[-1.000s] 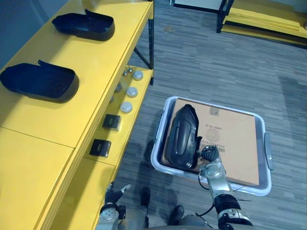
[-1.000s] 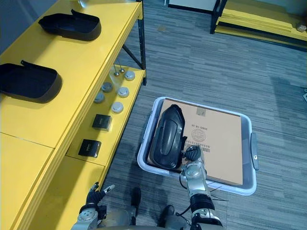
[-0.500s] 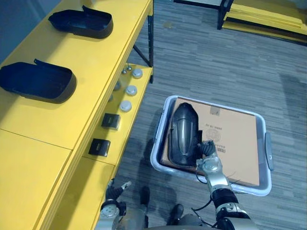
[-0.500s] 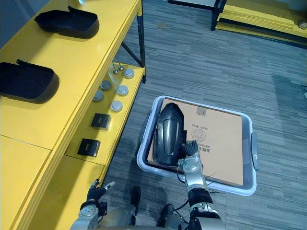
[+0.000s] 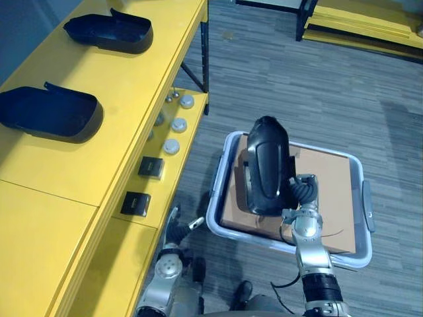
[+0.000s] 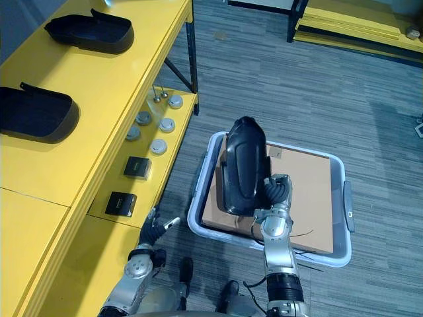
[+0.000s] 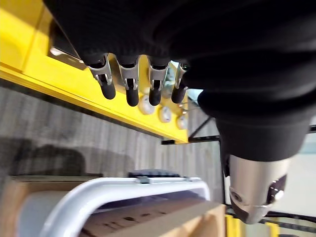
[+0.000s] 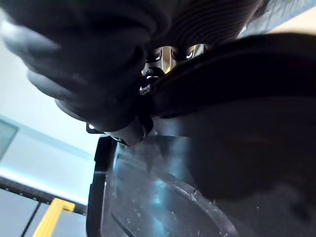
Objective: Walk over and take plastic housings, then place them on the shelf
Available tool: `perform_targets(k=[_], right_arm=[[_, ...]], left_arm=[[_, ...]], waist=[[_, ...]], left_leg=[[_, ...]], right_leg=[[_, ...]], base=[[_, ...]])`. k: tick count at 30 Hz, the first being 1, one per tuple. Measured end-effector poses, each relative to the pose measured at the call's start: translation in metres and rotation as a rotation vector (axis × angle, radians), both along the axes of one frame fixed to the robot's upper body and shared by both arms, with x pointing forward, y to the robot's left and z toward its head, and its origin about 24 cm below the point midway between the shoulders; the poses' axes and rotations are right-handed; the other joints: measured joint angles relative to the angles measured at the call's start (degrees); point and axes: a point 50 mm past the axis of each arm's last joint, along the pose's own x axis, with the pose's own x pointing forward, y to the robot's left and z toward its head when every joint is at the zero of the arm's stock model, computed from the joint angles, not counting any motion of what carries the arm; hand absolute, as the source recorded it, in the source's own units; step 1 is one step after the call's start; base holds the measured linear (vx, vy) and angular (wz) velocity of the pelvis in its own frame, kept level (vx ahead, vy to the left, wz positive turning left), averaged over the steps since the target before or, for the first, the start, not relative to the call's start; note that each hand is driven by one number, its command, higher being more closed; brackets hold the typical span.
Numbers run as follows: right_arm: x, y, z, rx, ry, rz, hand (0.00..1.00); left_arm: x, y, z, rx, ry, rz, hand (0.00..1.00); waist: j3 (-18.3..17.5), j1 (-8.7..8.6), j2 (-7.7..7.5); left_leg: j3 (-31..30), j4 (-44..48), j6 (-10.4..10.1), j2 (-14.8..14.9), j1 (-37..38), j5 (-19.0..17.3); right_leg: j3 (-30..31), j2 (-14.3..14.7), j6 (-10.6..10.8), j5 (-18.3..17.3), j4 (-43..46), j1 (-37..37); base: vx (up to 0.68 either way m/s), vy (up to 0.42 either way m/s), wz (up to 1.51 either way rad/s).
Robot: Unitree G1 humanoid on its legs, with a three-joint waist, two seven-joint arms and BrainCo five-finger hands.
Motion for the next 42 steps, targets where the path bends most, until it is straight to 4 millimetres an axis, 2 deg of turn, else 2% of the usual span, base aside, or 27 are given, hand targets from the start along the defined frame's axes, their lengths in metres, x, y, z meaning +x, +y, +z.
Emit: perform_targets(k=[5,11,12,17,27,34,42], right_arm=[[-0.003,0.020,0.028,-0.050,-0.136,0.084,1.00],[-0.005,0.043,0.033,-0.066,-0.166,0.181,1.00],[-0.006,0.052,0.037,-0.065,-0.187,0.216,1.00],[-0.011,0.059,0.050,-0.060,-0.253,0.242,1.00],[-0.019,0.080,0.058,-0.042,-0.312,0.307,1.00],[-0.022,0.084,0.055,-0.058,-0.309,0.325,1.00],[-0.018,0.078,0.044,-0.043,-0.264,0.304,1.00]], left_arm=[[0.004,-0.015,0.051,-0.058,-0.232,-0.039,0.00],[0.004,-0.041,0.075,-0.068,-0.342,-0.127,0.00],[0.004,-0.047,0.079,-0.068,-0.361,-0.148,0.00],[0.005,-0.050,0.083,-0.047,-0.387,-0.125,0.00],[0.005,-0.048,0.079,-0.065,-0.365,-0.033,0.00],[0.003,-0.049,0.078,-0.095,-0.355,0.016,0.00],[0.005,-0.051,0.079,-0.141,-0.340,-0.012,0.00]], waist=[[-0.89,0.06,-0.03],[-3.21,0.00,-0.52],[-4.10,-0.01,-0.53],[-5.21,0.01,-0.79],[-7.22,-0.34,-1.20],[-9.35,-1.42,-1.18],[-10.13,-1.40,-1.02]], left_leg=[[-0.30,0.33,0.09,0.03,0.18,-0.04],[-0.22,0.32,0.12,0.01,1.24,-0.03],[-0.05,0.32,0.12,0.07,1.26,-0.04],[0.69,0.31,0.13,0.29,1.63,-0.03],[2.31,0.16,0.12,1.02,2.12,-0.03],[2.90,-0.16,0.12,1.07,2.27,-0.03],[3.08,-0.89,0.35,0.99,2.73,0.13]], right_leg=[[-0.16,0.14,-0.10,-0.09,0.00,0.39],[-0.04,0.13,-0.10,-0.09,-0.02,1.32],[0.18,0.17,-0.11,-0.08,-0.02,1.24],[1.18,0.33,-0.28,0.06,0.01,1.23],[2.89,0.96,-0.85,0.56,-0.37,1.08],[3.56,1.15,-0.85,1.26,-1.45,1.17],[3.94,1.17,-0.74,1.61,-1.83,1.32]], base=[[-0.01,-0.004,0.02],[-0.01,-0.001,-0.01],[-0.04,-0.003,-0.06],[-0.03,0.002,-0.09],[-0.02,-0.004,-0.09],[0.00,0.000,-0.05],[0.00,0.005,-0.03]])
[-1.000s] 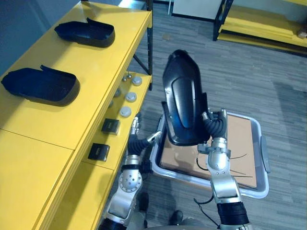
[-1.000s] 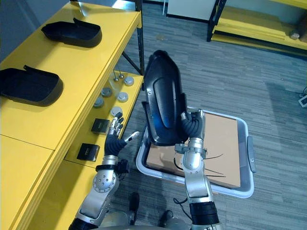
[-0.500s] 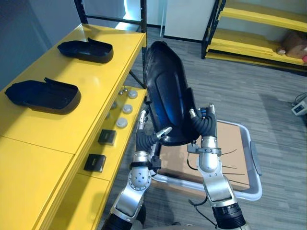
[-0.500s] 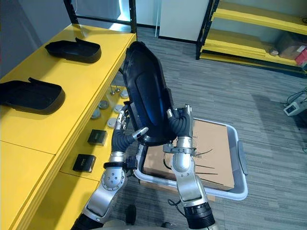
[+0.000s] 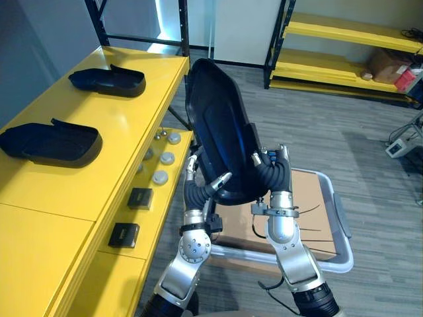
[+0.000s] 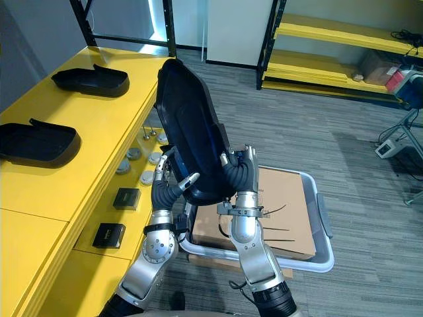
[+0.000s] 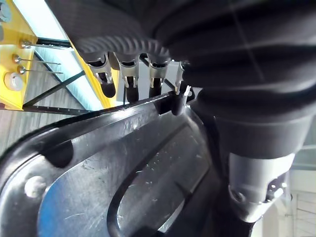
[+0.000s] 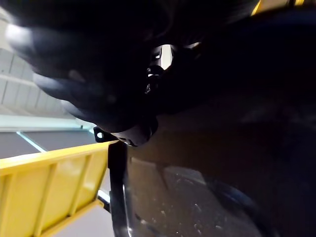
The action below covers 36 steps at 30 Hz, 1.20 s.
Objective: Walk over and take plastic housings, then place them on the shelf
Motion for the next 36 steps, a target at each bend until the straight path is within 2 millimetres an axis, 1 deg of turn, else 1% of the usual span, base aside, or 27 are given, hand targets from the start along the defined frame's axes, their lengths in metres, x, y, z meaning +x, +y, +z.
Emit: perform_targets(k=[4,9,13,17,20,21,22,24,28,31,33,36], right_arm=[[0.005,-0.010,-0.010,0.011,0.050,-0.034,1.00],[0.010,-0.018,-0.008,0.021,0.043,-0.064,1.00],[0.015,-0.026,-0.008,0.019,0.046,-0.091,1.00],[0.016,-0.033,-0.010,0.012,0.051,-0.118,1.00],[0.019,-0.036,-0.019,0.001,0.094,-0.135,1.00],[0.020,-0.038,-0.026,-0.005,0.123,-0.142,1.00],[0.020,-0.038,-0.026,-0.005,0.125,-0.143,1.00],[0.020,-0.039,-0.026,-0.003,0.123,-0.147,1.00],[0.020,-0.045,-0.023,0.016,0.110,-0.178,1.00],[0.019,-0.045,-0.022,0.030,0.102,-0.192,1.00],[0.018,-0.044,-0.017,0.038,0.083,-0.187,1.00],[0.015,-0.038,-0.004,0.070,0.024,-0.167,1.00]], left_arm=[[0.000,-0.003,0.000,-0.047,0.015,-0.065,0.00],[-0.002,-0.006,0.005,-0.132,-0.004,-0.126,0.00],[-0.008,-0.010,0.015,-0.184,-0.043,-0.169,0.00],[-0.011,-0.011,0.022,-0.200,-0.074,-0.183,0.00],[-0.014,-0.011,0.033,-0.222,-0.137,-0.203,0.00],[-0.016,-0.009,0.039,-0.239,-0.175,-0.201,0.00],[-0.016,-0.008,0.040,-0.241,-0.180,-0.199,0.00],[-0.016,-0.006,0.039,-0.241,-0.179,-0.187,0.00],[-0.017,0.004,0.031,-0.236,-0.143,-0.131,0.00],[-0.014,0.013,0.029,-0.198,-0.141,-0.070,0.00],[-0.013,0.015,0.024,-0.168,-0.122,-0.045,0.00],[-0.009,0.018,0.012,-0.116,-0.062,-0.006,0.00]], waist=[[-0.02,-0.03,0.04],[-0.23,-0.06,0.39],[-1.01,-0.11,1.31],[-1.01,-0.11,1.32],[-1.01,-0.07,1.32],[-1.01,-0.08,1.32],[-1.01,-0.08,1.32],[-1.01,-0.09,1.32],[-1.00,-0.06,1.31],[-1.00,-0.10,1.30],[-0.99,-0.08,1.29],[-0.98,-0.08,1.26]], left_leg=[[-0.80,-0.02,0.21,-0.12,-0.03,0.18],[-1.13,-0.02,0.36,-0.18,-0.12,0.32],[-1.95,-0.02,0.50,-0.39,-0.52,0.49],[-2.52,-0.01,0.52,-0.45,-0.47,0.70],[-2.56,-0.02,0.53,-0.44,-0.38,0.73],[-2.56,-0.02,0.54,-0.44,-0.37,0.74],[-2.57,-0.02,0.54,-0.44,-0.37,0.74],[-2.57,-0.02,0.54,-0.43,-0.35,0.74],[-2.56,-0.03,0.54,-0.43,-0.36,0.73],[-2.50,-0.03,0.54,-0.40,-0.33,0.73],[-2.44,-0.04,0.54,-0.38,-0.31,0.73],[-2.25,-0.06,0.53,-0.34,-0.21,0.72]], right_leg=[[-0.88,0.01,0.01,-0.01,-0.03,0.35],[-1.14,0.01,0.00,-0.01,0.00,0.38],[-1.87,-0.07,0.01,-0.02,-0.05,0.33],[-2.57,-0.04,0.01,-0.02,-0.19,0.72],[-2.59,-0.04,0.01,-0.02,-0.16,0.79],[-2.57,-0.04,0.02,-0.01,-0.15,0.79],[-2.57,-0.04,0.02,-0.01,-0.15,0.79],[-2.55,-0.03,0.02,-0.01,-0.15,0.80],[-2.54,-0.02,0.02,-0.01,-0.17,0.80],[-2.45,0.00,0.02,-0.01,-0.17,0.80],[-2.38,0.01,0.02,-0.01,-0.17,0.80],[-2.17,0.01,0.02,-0.01,-0.17,0.78]], base=[[-0.01,0.004,0.10],[-0.01,0.003,0.03],[0.00,0.006,0.09],[-0.01,-0.002,0.09],[0.00,0.000,0.00],[0.00,0.000,0.00],[0.00,0.000,0.00],[0.00,0.000,0.00],[0.00,0.000,0.00],[0.00,0.000,0.00],[0.00,0.000,0.00],[-0.01,0.000,-0.03]])
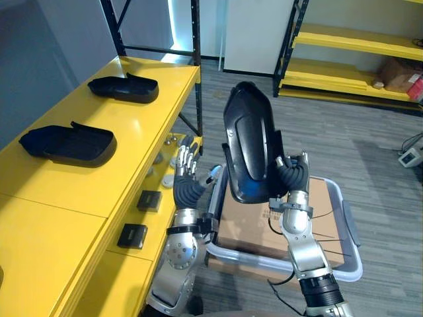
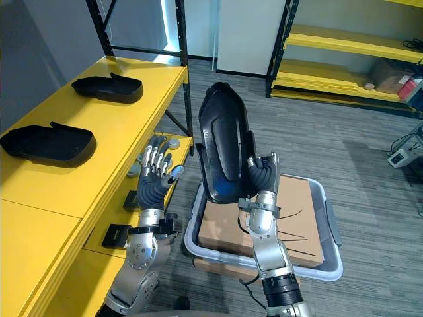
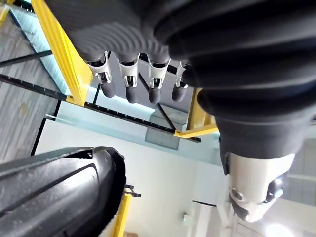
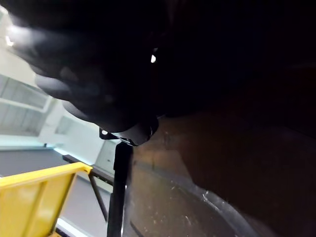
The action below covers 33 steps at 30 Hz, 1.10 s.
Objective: Walk over and take plastic housings, then place them on the shelf
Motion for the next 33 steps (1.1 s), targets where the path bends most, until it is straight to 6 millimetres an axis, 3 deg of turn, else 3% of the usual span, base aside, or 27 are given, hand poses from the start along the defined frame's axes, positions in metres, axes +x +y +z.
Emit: perform_targets(k=[4,13,15,16,23,24,33], right_arm=[[-0.004,0.014,0.010,0.017,-0.059,0.065,1.00],[-0.011,0.053,0.009,0.044,-0.039,0.281,1.00],[-0.012,0.054,0.007,0.051,-0.032,0.285,1.00],[-0.012,0.054,0.007,0.051,-0.028,0.287,1.00],[-0.016,0.055,-0.001,0.047,0.005,0.314,1.00],[-0.016,0.055,-0.001,0.042,0.005,0.317,0.00],[-0.022,0.057,0.008,0.035,-0.060,0.373,0.00]], left_arm=[[0.004,0.002,-0.009,0.053,0.050,0.026,0.00],[0.013,-0.004,-0.015,0.115,0.088,0.027,0.00],[0.013,-0.004,-0.016,0.117,0.091,0.026,0.00],[0.013,-0.004,-0.016,0.119,0.097,0.026,1.00],[0.014,-0.005,-0.027,0.106,0.159,0.006,1.00],[0.014,-0.005,-0.028,0.099,0.163,0.004,1.00],[0.015,-0.002,-0.030,0.082,0.179,-0.004,1.00]], waist=[[0.04,-0.02,-0.08],[0.05,-0.07,-0.21],[0.05,-0.06,-0.34],[0.04,-0.08,-0.45],[-0.04,-0.14,-0.66],[-0.04,-0.12,-0.66],[-0.21,-0.77,-0.87]], left_leg=[[0.58,-0.03,-0.01,0.14,0.22,-0.03],[1.47,-0.08,-0.04,0.38,0.51,-0.06],[1.52,-0.08,-0.04,0.37,0.51,-0.07],[1.57,-0.08,-0.04,0.38,0.51,-0.08],[2.20,-0.07,-0.05,0.46,0.49,-0.08],[2.37,-0.07,-0.05,0.49,0.47,-0.08],[3.13,-0.07,-0.04,0.57,0.48,-0.07]], right_leg=[[0.59,0.05,0.00,0.00,0.02,-0.01],[1.28,0.18,0.00,0.02,0.03,-0.03],[1.36,0.16,0.01,0.04,0.02,-0.06],[1.40,0.16,0.01,0.04,0.01,-0.08],[2.17,0.17,-0.06,0.23,0.01,-0.41],[2.36,0.17,-0.10,0.29,0.01,-0.51],[3.12,0.16,-0.14,0.78,0.00,-0.84]], base=[[0.00,0.000,-0.06],[-0.01,-0.001,-0.04],[0.00,0.000,0.00],[0.00,0.000,0.00],[0.00,0.003,-0.05],[-0.01,0.009,-0.13],[0.00,0.005,-0.04]])
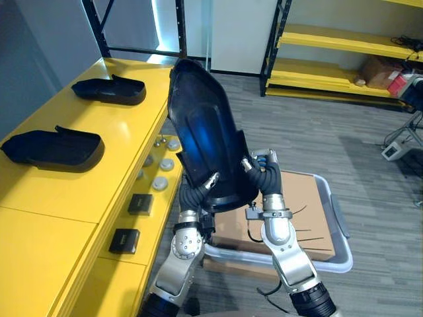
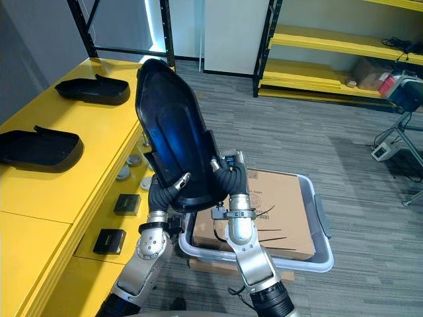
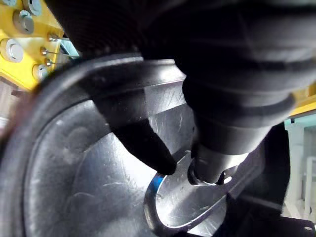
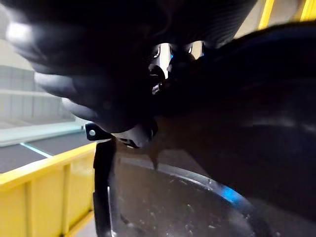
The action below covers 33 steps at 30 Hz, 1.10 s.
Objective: Walk over and take plastic housings, then place them on the shelf
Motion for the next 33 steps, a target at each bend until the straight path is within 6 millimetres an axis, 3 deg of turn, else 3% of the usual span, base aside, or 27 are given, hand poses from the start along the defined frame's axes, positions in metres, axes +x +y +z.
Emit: perform_targets(k=[6,9,12,14,16,21,23,24,26,27,28,31,33], right_arm=[[0.000,-0.002,0.001,0.009,-0.008,0.016,0.00],[-0.001,-0.015,0.010,-0.022,-0.053,0.005,0.00],[-0.008,-0.040,0.037,0.000,-0.187,-0.029,0.00],[-0.015,-0.072,0.060,0.038,-0.321,-0.119,0.00],[-0.020,-0.099,0.071,0.072,-0.391,-0.210,0.00],[-0.037,-0.156,0.072,0.165,-0.440,-0.457,0.00],[-0.042,-0.179,0.054,0.198,-0.381,-0.578,0.00],[-0.045,-0.197,0.034,0.210,-0.294,-0.672,0.00],[-0.053,-0.223,-0.008,0.255,-0.107,-0.802,0.00],[-0.067,-0.240,-0.049,0.316,0.074,-0.901,0.00],[-0.072,-0.245,-0.067,0.339,0.153,-0.937,0.00],[-0.107,-0.254,-0.146,0.436,0.539,-1.062,0.00],[-0.130,-0.246,-0.177,0.451,0.708,-1.070,0.00]], left_arm=[[0.000,0.003,0.000,0.019,-0.001,0.010,1.00],[0.001,0.004,0.001,0.039,-0.011,0.019,1.00],[0.002,0.008,0.003,0.070,-0.029,0.038,1.00],[0.003,0.012,0.003,0.089,-0.036,0.057,1.00],[0.004,0.018,0.004,0.092,-0.036,0.082,1.00],[0.003,0.030,0.003,0.110,-0.036,0.116,1.00],[-0.001,0.034,0.004,0.101,-0.038,0.137,1.00],[-0.004,0.036,0.006,0.093,-0.044,0.146,1.00],[-0.007,0.038,0.008,0.083,-0.055,0.153,1.00],[-0.008,0.039,0.010,0.080,-0.064,0.155,1.00],[-0.008,0.039,0.010,0.079,-0.066,0.156,1.00],[-0.009,0.046,0.010,0.077,-0.074,0.172,1.00],[-0.010,0.046,0.008,0.073,-0.070,0.165,1.00]], waist=[[-0.18,-0.61,-0.23],[-0.18,-0.59,-0.23],[-0.19,-0.64,-0.20],[-0.20,-0.79,-0.19],[-0.28,-1.02,-0.05],[-0.52,-2.67,0.60],[-0.62,-3.32,0.73],[-0.65,-3.84,0.79],[-0.71,-3.97,0.95],[-0.77,-3.97,1.29],[-0.77,-3.98,1.49],[-0.89,-4.08,2.90],[-0.85,-4.08,3.76]], left_leg=[[0.19,0.00,0.00,0.00,0.10,0.00],[0.23,0.00,0.01,-0.01,0.14,0.01],[0.38,0.00,0.02,0.00,0.33,0.01],[0.82,0.00,0.02,0.00,0.68,0.01],[1.26,-0.01,0.02,0.04,0.85,0.01],[1.51,-0.07,0.09,0.21,0.77,-0.07],[1.54,-0.06,0.16,0.23,0.74,-0.13],[1.57,-0.05,0.17,0.24,0.58,-0.14],[1.62,-0.04,0.16,0.31,0.22,-0.14],[1.61,-0.04,0.16,0.41,-0.11,-0.14],[1.60,-0.03,0.16,0.46,-0.20,-0.14],[1.60,-0.02,0.16,0.71,-0.65,-0.14],[1.67,-0.02,0.16,0.84,-0.63,-0.14]], right_leg=[[0.27,-0.02,0.02,0.20,0.00,0.00],[0.31,-0.03,0.01,0.29,0.00,0.02],[0.46,-0.04,-0.02,0.33,0.01,0.15],[0.65,-0.07,-0.02,0.34,0.01,0.41],[0.95,-0.07,-0.02,0.35,0.02,0.42],[1.17,0.08,-0.05,0.38,-0.16,-0.11],[1.23,0.12,-0.04,0.40,-0.43,-0.14],[1.20,0.20,-0.01,0.52,-0.72,-0.16],[1.29,0.44,-0.01,0.89,-1.24,-0.28],[1.31,0.57,-0.02,0.99,-1.42,-0.56],[1.34,0.61,-0.03,0.99,-1.41,-0.66],[1.57,0.80,-0.13,1.07,-1.21,-0.94],[1.68,0.90,-0.15,1.05,-1.15,-0.93]], base=[[0.00,0.004,-0.01],[0.00,0.000,0.00],[0.00,0.001,-0.01],[0.00,0.007,-0.05],[-0.01,0.009,-0.08],[-0.01,0.003,-0.03],[0.00,0.000,0.00],[0.00,0.000,0.00],[0.01,-0.003,-0.02],[0.00,0.000,0.00],[0.03,-0.010,-0.04],[0.03,-0.010,-0.05],[0.03,-0.011,-0.04]])
